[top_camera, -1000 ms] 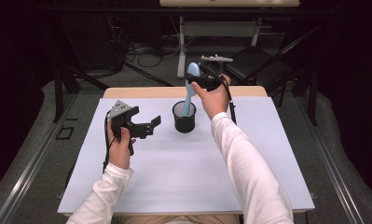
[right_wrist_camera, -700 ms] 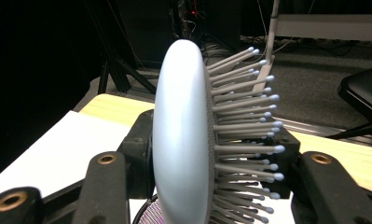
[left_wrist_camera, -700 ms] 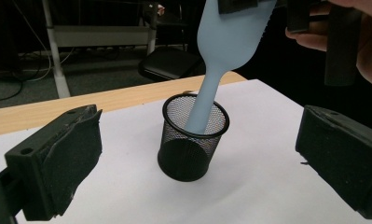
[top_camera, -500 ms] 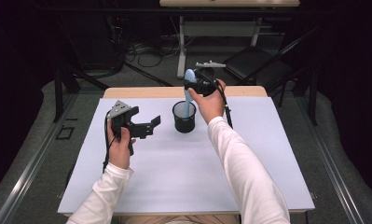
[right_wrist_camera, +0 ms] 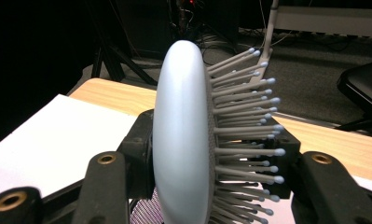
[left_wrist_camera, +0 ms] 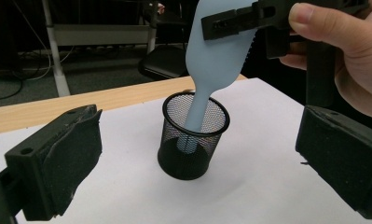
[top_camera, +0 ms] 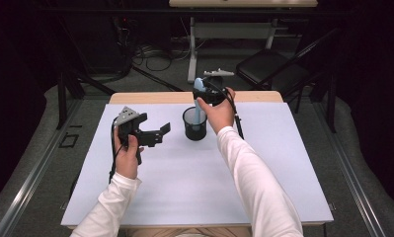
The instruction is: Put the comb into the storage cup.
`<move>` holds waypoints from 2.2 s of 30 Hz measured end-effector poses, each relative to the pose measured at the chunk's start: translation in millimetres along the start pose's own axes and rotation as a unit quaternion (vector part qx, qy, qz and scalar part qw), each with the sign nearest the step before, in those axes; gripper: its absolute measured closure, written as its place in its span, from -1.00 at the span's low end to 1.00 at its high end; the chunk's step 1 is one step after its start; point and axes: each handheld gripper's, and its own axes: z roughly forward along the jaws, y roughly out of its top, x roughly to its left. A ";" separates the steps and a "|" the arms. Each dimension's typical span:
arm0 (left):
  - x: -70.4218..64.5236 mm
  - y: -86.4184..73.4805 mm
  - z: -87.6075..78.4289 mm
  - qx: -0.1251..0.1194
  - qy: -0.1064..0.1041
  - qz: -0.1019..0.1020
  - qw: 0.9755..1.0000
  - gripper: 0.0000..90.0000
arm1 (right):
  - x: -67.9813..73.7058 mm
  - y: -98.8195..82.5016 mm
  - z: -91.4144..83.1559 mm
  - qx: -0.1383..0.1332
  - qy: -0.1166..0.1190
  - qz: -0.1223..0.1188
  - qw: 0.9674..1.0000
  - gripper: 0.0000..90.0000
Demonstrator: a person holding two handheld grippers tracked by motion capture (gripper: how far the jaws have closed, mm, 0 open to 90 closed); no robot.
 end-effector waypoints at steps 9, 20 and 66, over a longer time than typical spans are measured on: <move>0.8 -0.2 -0.3 -0.001 0.000 -0.001 1.000 -0.99 | 3.2 -5.6 5.6 0.003 -0.001 -0.008 1.000 0.06; 1.4 -0.6 -0.3 0.001 0.000 -0.002 1.000 -0.99 | 6.3 -10.7 8.2 0.008 0.005 -0.019 1.000 0.04; 4.4 -2.0 0.4 0.001 0.002 -0.010 1.000 -0.99 | 7.9 -10.8 7.4 0.042 -0.002 -0.024 0.999 -0.39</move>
